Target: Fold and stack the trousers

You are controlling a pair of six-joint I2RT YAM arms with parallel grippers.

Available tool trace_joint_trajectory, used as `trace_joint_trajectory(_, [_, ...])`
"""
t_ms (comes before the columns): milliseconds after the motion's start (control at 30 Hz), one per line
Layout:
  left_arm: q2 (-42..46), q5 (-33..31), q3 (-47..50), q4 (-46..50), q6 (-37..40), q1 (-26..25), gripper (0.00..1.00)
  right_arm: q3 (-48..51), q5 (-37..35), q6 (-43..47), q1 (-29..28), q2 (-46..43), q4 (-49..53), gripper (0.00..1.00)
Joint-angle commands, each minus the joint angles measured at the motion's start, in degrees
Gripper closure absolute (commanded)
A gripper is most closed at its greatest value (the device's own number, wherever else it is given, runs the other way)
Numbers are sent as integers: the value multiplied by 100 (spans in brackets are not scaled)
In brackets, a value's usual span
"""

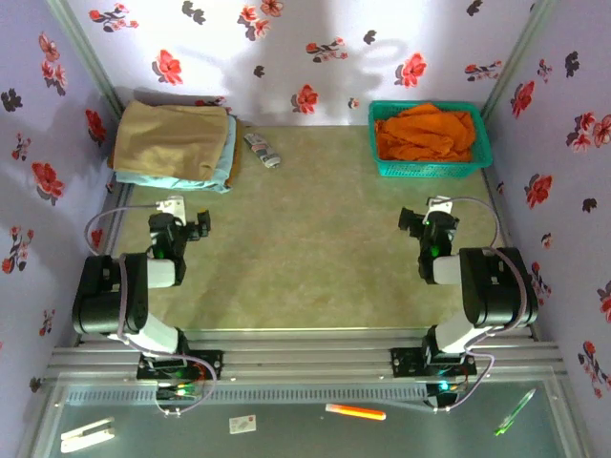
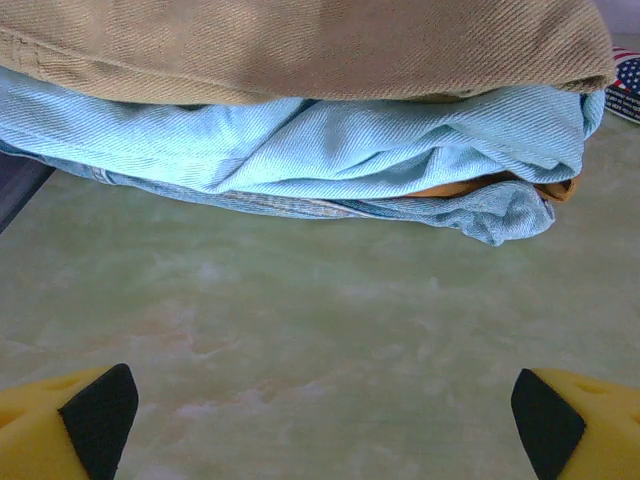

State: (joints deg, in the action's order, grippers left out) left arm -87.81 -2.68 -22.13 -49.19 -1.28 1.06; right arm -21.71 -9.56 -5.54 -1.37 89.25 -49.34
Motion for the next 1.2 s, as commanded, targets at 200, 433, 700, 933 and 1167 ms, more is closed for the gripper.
trace_joint_trajectory(200, [-50,31,-72,-64,128,-36,0,-113,66,88,40,7,-27,1])
trace_joint_trajectory(433, [-38,22,-72,-64,128,-42,0,-111,60,89,40,11,-24,1])
trace_joint_trajectory(700, [-49,22,-72,-64,134,-52,0,-114,70,84,36,7,-32,1])
trace_joint_trajectory(933, [-44,16,-72,-64,140,-53,0,-112,121,63,75,4,-33,1])
trace_joint_trajectory(1167, [-35,128,-72,-51,-26,101,0,-111,121,66,75,-1,-14,1])
